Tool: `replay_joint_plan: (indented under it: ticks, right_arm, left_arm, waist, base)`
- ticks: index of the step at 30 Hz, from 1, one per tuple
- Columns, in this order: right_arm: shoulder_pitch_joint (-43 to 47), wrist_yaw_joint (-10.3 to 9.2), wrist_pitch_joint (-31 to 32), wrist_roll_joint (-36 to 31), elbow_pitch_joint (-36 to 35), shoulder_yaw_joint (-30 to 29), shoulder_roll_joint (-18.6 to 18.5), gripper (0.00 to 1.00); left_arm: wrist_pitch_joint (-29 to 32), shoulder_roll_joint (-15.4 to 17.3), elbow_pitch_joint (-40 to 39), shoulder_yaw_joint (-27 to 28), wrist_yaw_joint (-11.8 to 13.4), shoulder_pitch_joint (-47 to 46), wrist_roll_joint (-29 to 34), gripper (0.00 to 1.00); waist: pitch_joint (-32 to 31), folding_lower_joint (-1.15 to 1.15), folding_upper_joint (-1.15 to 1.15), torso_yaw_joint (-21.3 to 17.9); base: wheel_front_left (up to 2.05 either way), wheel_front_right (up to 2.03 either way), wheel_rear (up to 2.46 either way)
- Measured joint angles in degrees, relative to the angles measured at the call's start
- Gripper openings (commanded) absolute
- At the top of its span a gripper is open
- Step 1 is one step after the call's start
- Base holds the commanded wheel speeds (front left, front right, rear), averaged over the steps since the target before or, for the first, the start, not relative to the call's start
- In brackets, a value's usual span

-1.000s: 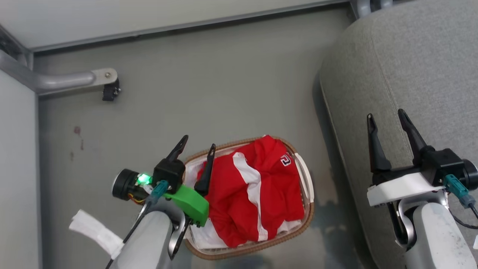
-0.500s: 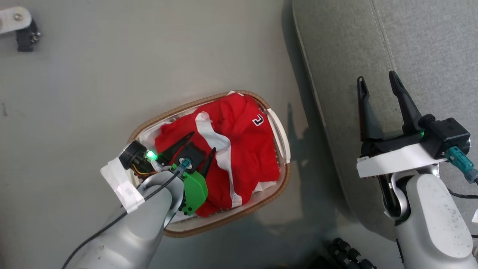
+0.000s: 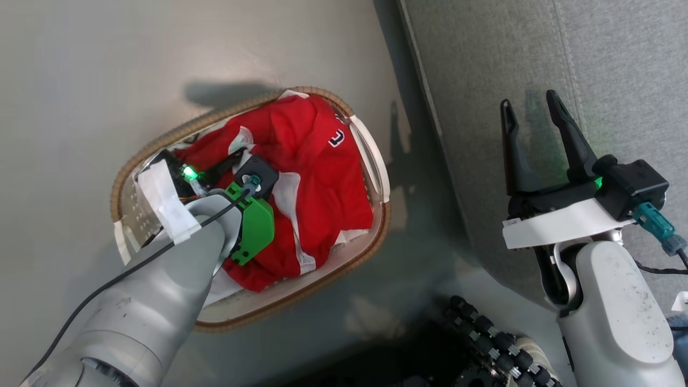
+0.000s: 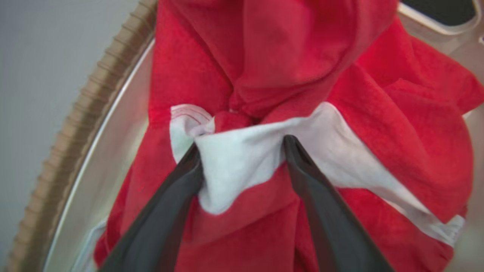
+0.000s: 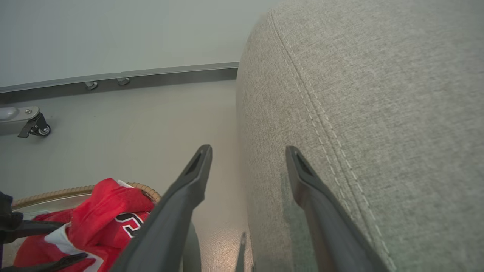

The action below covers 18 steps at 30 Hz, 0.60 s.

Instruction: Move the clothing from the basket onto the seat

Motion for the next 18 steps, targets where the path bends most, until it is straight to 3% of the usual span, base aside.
replay_joint_plan:
  ticks: [2,4,8,9,18]
  right_arm:
    - [-0.3,0.0,0.0,-0.1,0.0,0.2,0.0,1.0]
    - [-0.5,0.0,0.0,-0.3,0.0,0.3,0.0,1.0]
    - [-0.5,0.0,0.0,-0.9,0.3,0.1,0.0,1.0]
    - [-0.5,0.0,0.0,-1.1,0.4,0.0,0.0,1.0]
    - [0.6,0.0,0.0,-3.0,1.6,-0.7,0.0,1.0]
  left_arm:
    - [1.4,-0.1,1.2,-0.8,0.0,-0.3,-1.5,1.0]
    - [2.2,-0.2,2.0,-1.3,-0.1,-0.4,-2.5,0.48]
    - [2.4,-0.6,2.3,-2.5,-0.1,-0.4,-4.6,0.05]
    - [2.2,-0.6,2.3,-2.9,-0.1,-0.3,-5.2,0.0]
    - [-2.9,-0.8,1.9,-3.8,-0.1,2.9,-9.2,0.0]
  waist:
    - [0.9,0.0,0.0,-0.2]
    - [1.6,0.0,0.0,-0.3]
    - [1.6,0.0,0.0,0.3]
    - [1.3,0.0,0.0,0.4]
    - [-3.1,0.0,0.0,2.4]
  base:
    - [0.0,0.0,0.0]
    - [0.0,0.0,0.0]
    - [0.0,0.0,0.0]
    - [0.0,0.0,0.0]
    - [0.0,0.0,0.0]
